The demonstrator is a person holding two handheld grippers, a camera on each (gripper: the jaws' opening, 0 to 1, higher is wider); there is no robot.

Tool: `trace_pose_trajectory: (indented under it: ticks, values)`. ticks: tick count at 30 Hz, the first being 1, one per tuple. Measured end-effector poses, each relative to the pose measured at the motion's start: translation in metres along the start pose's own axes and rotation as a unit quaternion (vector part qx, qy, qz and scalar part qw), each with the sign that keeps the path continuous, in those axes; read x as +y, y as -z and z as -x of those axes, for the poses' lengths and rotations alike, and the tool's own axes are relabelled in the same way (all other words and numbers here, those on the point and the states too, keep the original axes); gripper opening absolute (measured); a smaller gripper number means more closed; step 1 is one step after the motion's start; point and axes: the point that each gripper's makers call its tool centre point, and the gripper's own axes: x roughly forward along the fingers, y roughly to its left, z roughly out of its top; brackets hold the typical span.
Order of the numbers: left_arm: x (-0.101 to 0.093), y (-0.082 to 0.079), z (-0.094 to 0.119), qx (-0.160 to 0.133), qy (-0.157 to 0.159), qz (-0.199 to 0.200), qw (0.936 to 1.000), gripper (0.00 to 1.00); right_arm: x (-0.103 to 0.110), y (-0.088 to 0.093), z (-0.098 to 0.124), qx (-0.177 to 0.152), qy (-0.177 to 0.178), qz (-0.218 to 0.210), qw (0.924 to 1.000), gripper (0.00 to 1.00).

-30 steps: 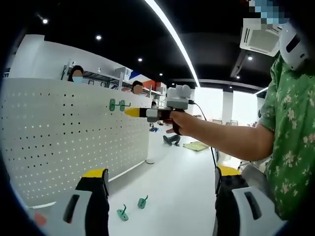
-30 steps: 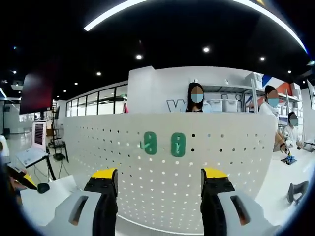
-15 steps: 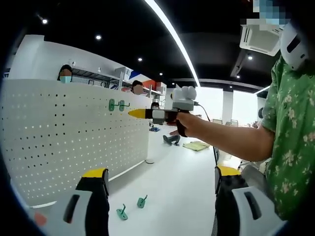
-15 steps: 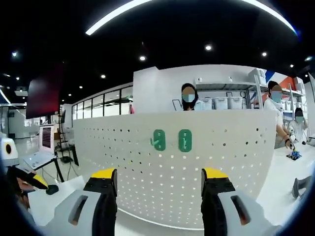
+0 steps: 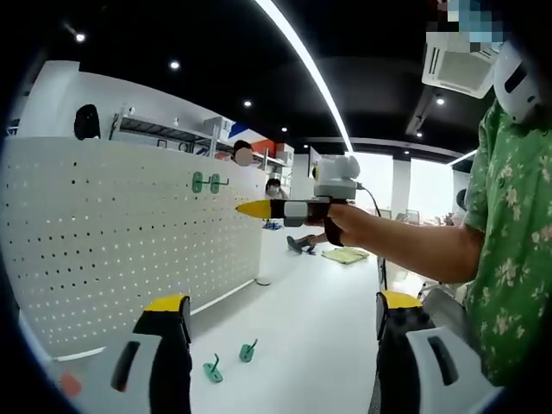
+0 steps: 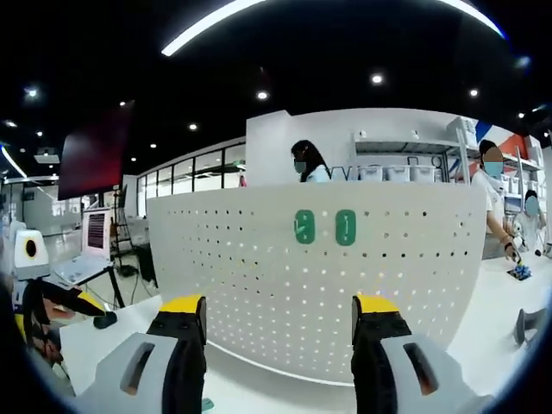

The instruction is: Insert the hook assembly into the mounting plate slot until the hook locks in place.

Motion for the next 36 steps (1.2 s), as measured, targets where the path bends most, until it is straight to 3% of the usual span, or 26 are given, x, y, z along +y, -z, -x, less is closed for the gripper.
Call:
trace_pose_trajectory:
  ticks: [7,26,36]
  values:
    - [-0.001,0.002,0.002,0.002,-0.003,0.001,1.0,0.91,0.02,0.012,0.012,0.013,-0.016,0.003,0.9998,0.69]
    - [-0.002,0.016,0.007,0.015,-0.01,0.011,0.9998,0.9,0.071,0.071,0.047,0.071,-0.071,-0.001,0.9949,0.68]
    - [-0.004,0.022,0.008,0.021,-0.011,0.016,0.9996,0.89,0.084,0.089,0.065,0.091,-0.083,-0.005,0.9924,0.67]
